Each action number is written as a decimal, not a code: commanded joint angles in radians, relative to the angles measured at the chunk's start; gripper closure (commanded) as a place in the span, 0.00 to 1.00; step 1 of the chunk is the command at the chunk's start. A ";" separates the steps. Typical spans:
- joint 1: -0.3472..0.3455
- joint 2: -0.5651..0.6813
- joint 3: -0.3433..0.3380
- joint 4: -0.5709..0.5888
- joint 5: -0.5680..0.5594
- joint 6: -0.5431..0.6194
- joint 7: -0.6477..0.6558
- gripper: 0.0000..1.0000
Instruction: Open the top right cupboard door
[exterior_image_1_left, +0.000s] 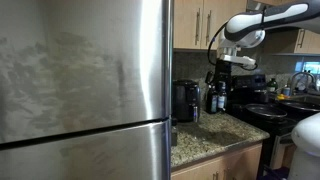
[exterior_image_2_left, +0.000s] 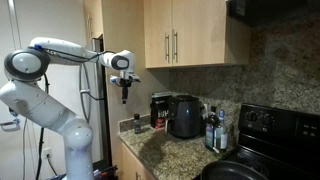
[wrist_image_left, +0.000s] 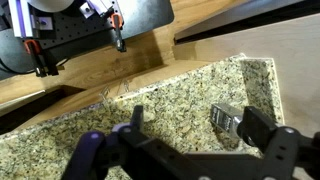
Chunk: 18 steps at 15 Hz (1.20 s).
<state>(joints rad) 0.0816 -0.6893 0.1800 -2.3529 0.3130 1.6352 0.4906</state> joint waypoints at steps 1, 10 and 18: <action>-0.021 -0.001 0.014 0.003 0.008 -0.006 -0.009 0.00; -0.058 -0.432 -0.035 -0.026 0.104 0.024 0.141 0.00; -0.150 -0.460 -0.028 0.069 -0.086 0.039 0.045 0.00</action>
<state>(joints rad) 0.0161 -1.1474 0.1638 -2.3586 0.3095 1.6691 0.6106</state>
